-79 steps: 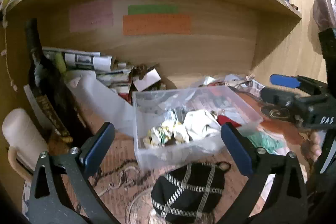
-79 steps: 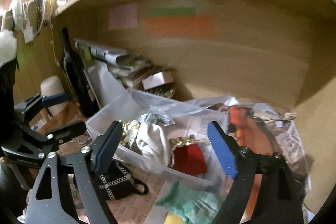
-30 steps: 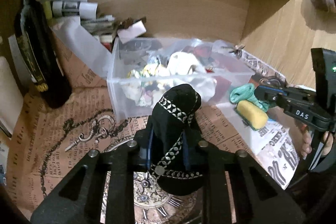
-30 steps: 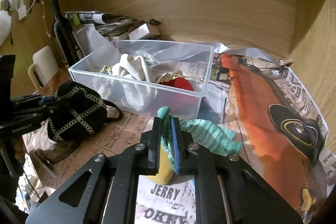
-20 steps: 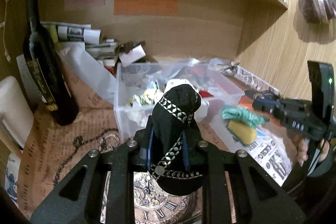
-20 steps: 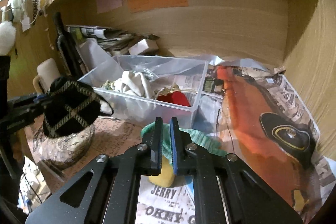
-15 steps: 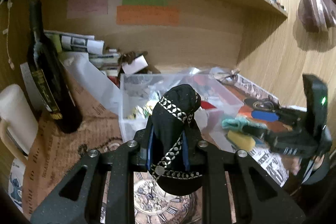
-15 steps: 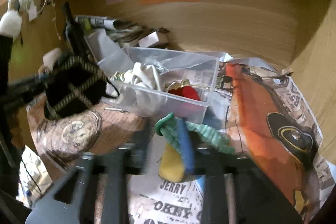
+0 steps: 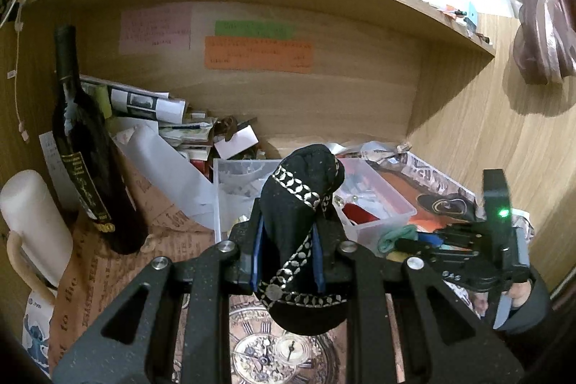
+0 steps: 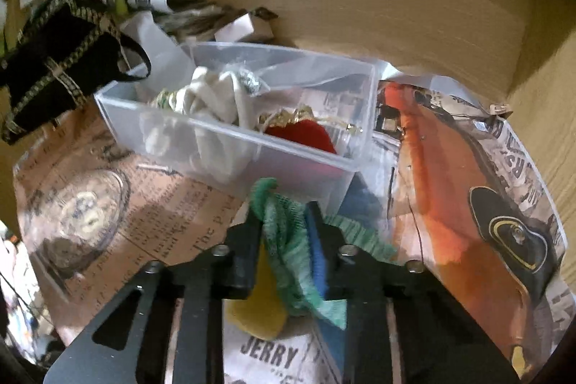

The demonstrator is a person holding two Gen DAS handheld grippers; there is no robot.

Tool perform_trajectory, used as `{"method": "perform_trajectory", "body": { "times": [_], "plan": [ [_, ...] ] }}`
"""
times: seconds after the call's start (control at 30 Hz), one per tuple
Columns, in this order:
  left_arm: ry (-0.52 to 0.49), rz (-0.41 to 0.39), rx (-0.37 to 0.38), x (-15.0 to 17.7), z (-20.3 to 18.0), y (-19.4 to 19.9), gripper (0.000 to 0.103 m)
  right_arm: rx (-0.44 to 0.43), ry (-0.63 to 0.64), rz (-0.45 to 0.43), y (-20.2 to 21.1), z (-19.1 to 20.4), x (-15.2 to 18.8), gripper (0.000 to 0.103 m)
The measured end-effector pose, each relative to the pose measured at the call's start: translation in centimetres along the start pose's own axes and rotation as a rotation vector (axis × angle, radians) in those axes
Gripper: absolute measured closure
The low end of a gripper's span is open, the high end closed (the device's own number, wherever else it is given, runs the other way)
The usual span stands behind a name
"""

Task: Organize soft objects
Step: 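Carry the pouch and green sock into the clear box and release both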

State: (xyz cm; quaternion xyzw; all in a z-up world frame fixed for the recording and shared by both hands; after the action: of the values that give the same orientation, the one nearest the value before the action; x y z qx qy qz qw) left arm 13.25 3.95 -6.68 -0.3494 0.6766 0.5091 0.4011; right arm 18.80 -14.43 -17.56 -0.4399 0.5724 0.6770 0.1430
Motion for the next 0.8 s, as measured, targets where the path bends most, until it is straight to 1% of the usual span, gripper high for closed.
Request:
{"method": "perform_trajectory", "body": {
  "times": [0.1,0.27,0.47,0.6,0.67,0.8],
  "plan": [
    [0.002,-0.005,-0.002,-0.4,0.2,-0.3,0.081,-0.022,-0.031,-0.031,1.3,-0.5,-0.4,0.090],
    [0.010,-0.014,-0.010,-1.3,0.7,-1.1,0.081,-0.027,-0.051,-0.095,3.8,-0.7,-1.5,0.090],
    [0.021,-0.026,-0.033,-2.8,1.8,-2.7,0.081,-0.018,-0.066,-0.202,6.6,-1.3,-4.4,0.090],
    [0.043,-0.022,-0.033,-3.7,2.6,-4.3,0.081,-0.015,-0.072,-0.263,7.1,-1.5,-6.9,0.090],
    [0.050,-0.011,-0.033,-3.9,2.8,-5.2,0.081,-0.012,-0.068,-0.279,7.0,-1.4,-7.9,0.090],
    [0.058,0.020,-0.030,-4.0,2.8,-7.4,0.081,0.005,-0.047,-0.278,5.2,-0.9,-9.8,0.090]
  ]
}}
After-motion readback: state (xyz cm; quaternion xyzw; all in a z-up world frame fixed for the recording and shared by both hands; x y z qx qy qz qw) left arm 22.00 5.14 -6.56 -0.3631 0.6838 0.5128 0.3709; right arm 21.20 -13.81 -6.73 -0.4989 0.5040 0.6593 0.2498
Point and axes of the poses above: each gripper's, at about its wrist camera, not at the fingertips, and y roughly against the way its jaws point, z to its left, x to its underside, the point moved 6 cm from there along -y, roughly the way its jaws point, and after that the axes turned 5 degrees about x, right-handed, at the moved point
